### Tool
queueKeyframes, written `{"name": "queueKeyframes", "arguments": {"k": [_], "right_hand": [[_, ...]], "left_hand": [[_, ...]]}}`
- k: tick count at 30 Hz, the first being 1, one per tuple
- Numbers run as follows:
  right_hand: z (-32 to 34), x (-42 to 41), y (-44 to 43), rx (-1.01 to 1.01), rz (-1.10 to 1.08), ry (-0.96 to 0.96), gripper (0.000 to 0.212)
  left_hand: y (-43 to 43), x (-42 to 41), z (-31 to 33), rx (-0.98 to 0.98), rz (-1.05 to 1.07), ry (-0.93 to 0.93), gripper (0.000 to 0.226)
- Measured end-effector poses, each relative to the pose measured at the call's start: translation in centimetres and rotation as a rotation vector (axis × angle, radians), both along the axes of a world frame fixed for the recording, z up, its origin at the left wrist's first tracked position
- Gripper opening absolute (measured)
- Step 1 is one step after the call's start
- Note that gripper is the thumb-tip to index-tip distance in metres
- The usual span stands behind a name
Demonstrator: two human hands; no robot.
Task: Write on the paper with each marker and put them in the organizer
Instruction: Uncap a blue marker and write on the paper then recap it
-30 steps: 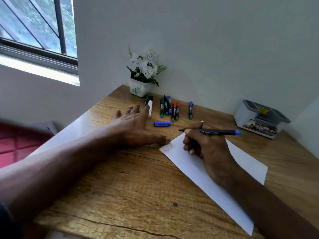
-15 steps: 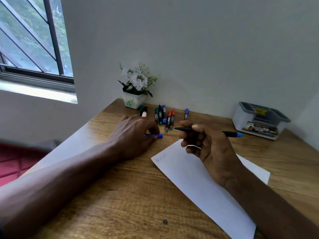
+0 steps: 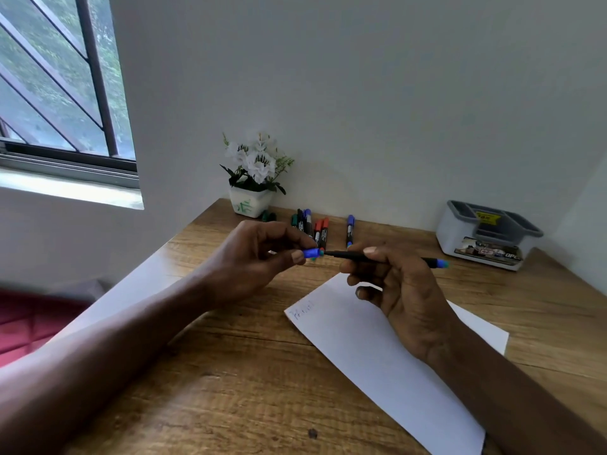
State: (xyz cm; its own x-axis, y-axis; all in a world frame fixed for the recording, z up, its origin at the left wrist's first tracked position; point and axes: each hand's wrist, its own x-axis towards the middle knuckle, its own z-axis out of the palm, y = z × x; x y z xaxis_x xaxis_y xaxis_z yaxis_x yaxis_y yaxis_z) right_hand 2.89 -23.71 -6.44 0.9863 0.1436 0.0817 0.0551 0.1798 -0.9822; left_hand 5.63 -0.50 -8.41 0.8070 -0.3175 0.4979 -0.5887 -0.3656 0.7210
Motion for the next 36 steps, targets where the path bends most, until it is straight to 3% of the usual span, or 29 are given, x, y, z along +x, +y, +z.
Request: {"name": "queueKeyframes", "arguments": {"k": [7, 19, 28, 33, 36], "right_hand": [[-0.4, 0.1, 0.4, -0.037, 0.004, 0.019, 0.02], [-0.6, 0.3, 0.6, -0.09, 0.003, -0.046, 0.019], [-1.1, -0.2, 1.2, 0.051, 0.027, -0.004, 0.02], [-0.7, 0.0, 1.5, -0.034, 0.011, -0.095, 0.022], [0.0, 0.4, 0.7, -0.021, -0.049, -0.214, 0.018]], "left_hand": [[-0.2, -0.3, -0.1, -0.013, -0.07, 0.043, 0.021], [-1.3, -1.2, 0.1, -0.299, -0.108, 0.248, 0.027], [-1.3, -1.9, 0.8, -0.352, -0.107, 0.247, 0.024], [-1.1, -1.4, 0.8, -0.253, -0.084, 0.176, 0.028], [-1.0, -0.7, 0.4, 0.041, 0.058, 0.043, 0.052]]}}
